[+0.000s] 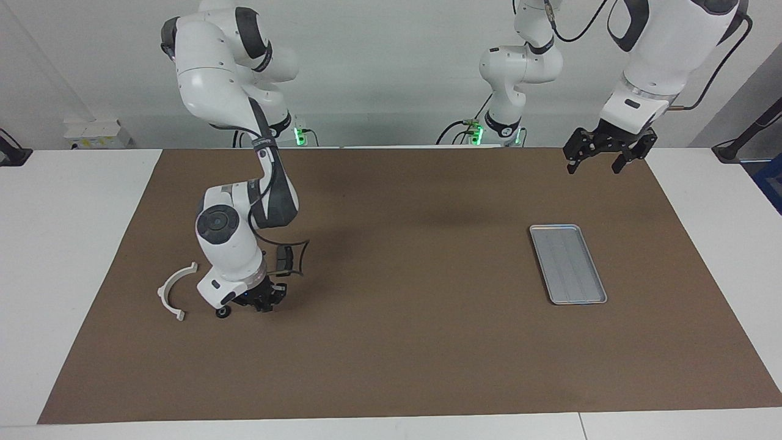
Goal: Place bearing gear from tray to pile
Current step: 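Place the second bearing beside the first near the white arc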
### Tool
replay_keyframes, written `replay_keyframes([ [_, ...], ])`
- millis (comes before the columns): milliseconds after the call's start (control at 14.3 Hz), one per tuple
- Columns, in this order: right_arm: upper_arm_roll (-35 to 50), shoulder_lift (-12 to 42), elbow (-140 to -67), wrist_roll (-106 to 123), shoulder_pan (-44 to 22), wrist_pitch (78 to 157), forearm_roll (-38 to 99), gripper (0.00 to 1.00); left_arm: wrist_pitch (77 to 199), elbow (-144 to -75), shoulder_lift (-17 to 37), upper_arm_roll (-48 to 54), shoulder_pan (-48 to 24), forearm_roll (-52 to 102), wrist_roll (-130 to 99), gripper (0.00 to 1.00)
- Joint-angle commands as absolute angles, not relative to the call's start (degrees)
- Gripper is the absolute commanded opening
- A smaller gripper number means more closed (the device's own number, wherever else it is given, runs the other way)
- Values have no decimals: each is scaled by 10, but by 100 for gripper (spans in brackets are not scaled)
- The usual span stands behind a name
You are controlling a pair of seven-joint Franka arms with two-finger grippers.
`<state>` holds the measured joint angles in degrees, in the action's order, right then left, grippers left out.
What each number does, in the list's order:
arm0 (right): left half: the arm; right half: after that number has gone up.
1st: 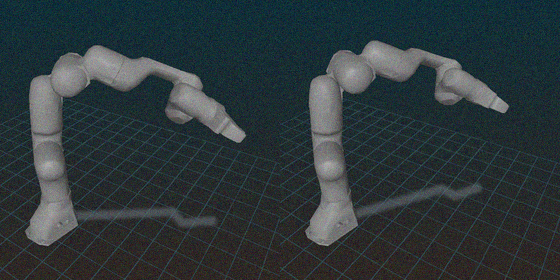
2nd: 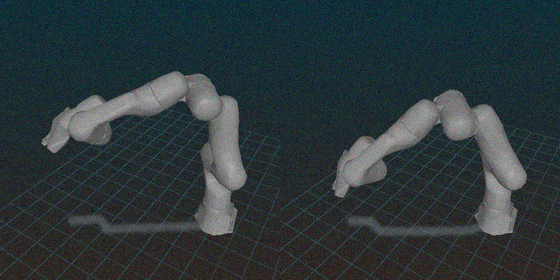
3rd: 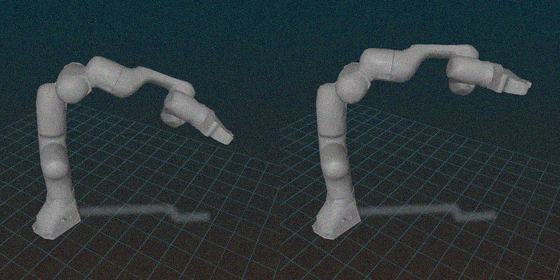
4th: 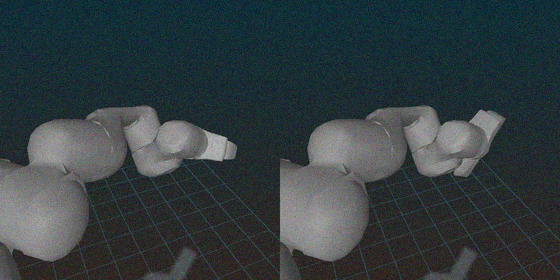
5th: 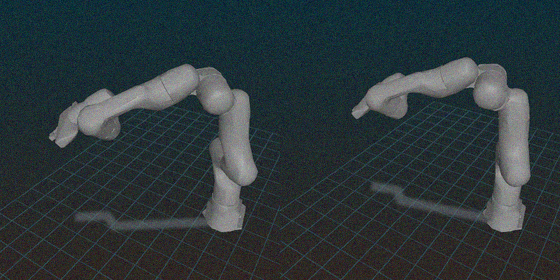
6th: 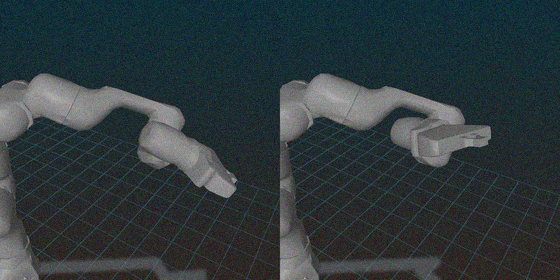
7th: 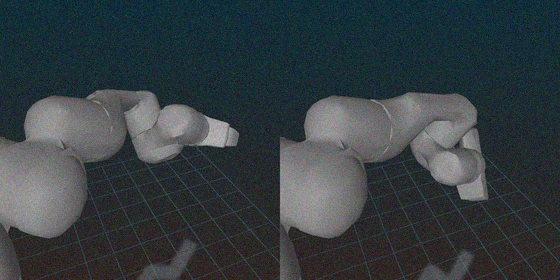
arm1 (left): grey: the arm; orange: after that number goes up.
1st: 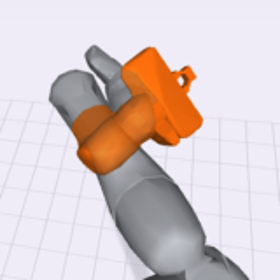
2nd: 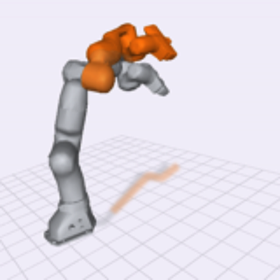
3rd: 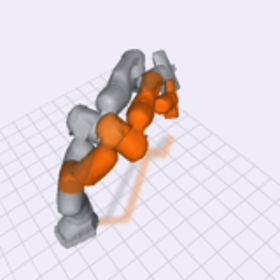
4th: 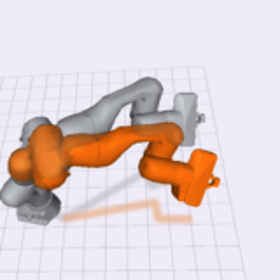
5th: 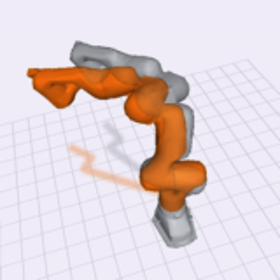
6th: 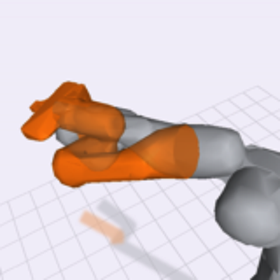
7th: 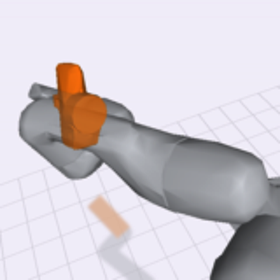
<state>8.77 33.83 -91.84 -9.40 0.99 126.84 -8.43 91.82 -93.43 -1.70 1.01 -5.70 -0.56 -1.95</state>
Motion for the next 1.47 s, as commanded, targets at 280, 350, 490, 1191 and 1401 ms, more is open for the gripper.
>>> replay_keyframes([
  [280,97,328,-974,-60,36,1332,-81,0,934,-962,-42,6,-62,-3,-11,100],
  [350,97,327,-974,-60,35,1330,-82,0,933,-962,-43,6,-62,-3,-11,100],
  [490,97,325,-973,-59,36,1325,-82,99,930,-962,-43,6,-59,-2,-11,100],
  [1191,95,157,-976,-59,38,1161,-76,100,938,-965,-45,7,-62,2,-18,100],
  [1401,95,48,-984,-62,34,1053,-38,100,948,-965,-45,8,-62,2,-16,100],
])
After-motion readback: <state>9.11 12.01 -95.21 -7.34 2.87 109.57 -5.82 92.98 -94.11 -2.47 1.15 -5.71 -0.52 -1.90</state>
